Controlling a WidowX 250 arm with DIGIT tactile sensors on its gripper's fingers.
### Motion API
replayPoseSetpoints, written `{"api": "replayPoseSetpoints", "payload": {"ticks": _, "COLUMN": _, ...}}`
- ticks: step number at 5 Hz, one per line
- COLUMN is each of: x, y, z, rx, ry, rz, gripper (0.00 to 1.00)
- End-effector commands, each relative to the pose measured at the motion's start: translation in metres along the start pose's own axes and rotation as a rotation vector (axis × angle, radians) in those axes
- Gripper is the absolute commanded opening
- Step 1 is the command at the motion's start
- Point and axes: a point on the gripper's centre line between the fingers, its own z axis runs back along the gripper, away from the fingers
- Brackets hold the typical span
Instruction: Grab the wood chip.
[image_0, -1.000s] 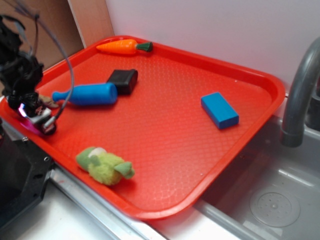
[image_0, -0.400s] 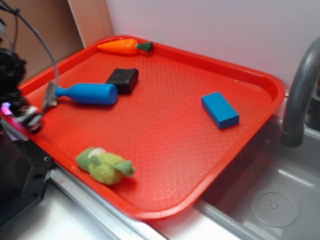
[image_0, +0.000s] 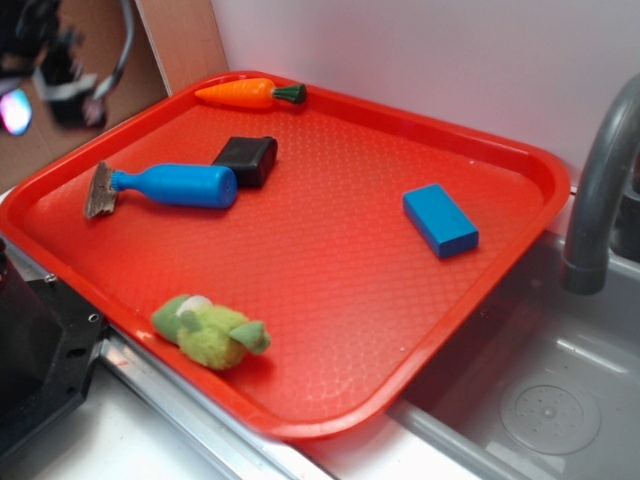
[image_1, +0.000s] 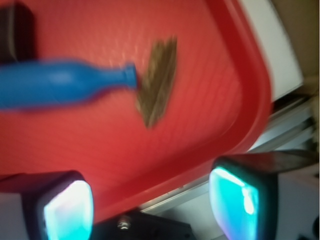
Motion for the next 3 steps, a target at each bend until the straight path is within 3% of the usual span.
{"api": "replayPoseSetpoints", "payload": {"ticks": 1, "x": 0.030, "y": -0.021, "z": 0.004, "rx": 0.106, "ry": -0.123, "rz": -0.025, "gripper": 1.00}}
{"api": "replayPoseSetpoints", "payload": {"ticks": 3, "x": 0.018, "y": -0.006, "z": -0.016, "rx": 0.131, "ry": -0.209, "rz": -0.047, "gripper": 1.00}}
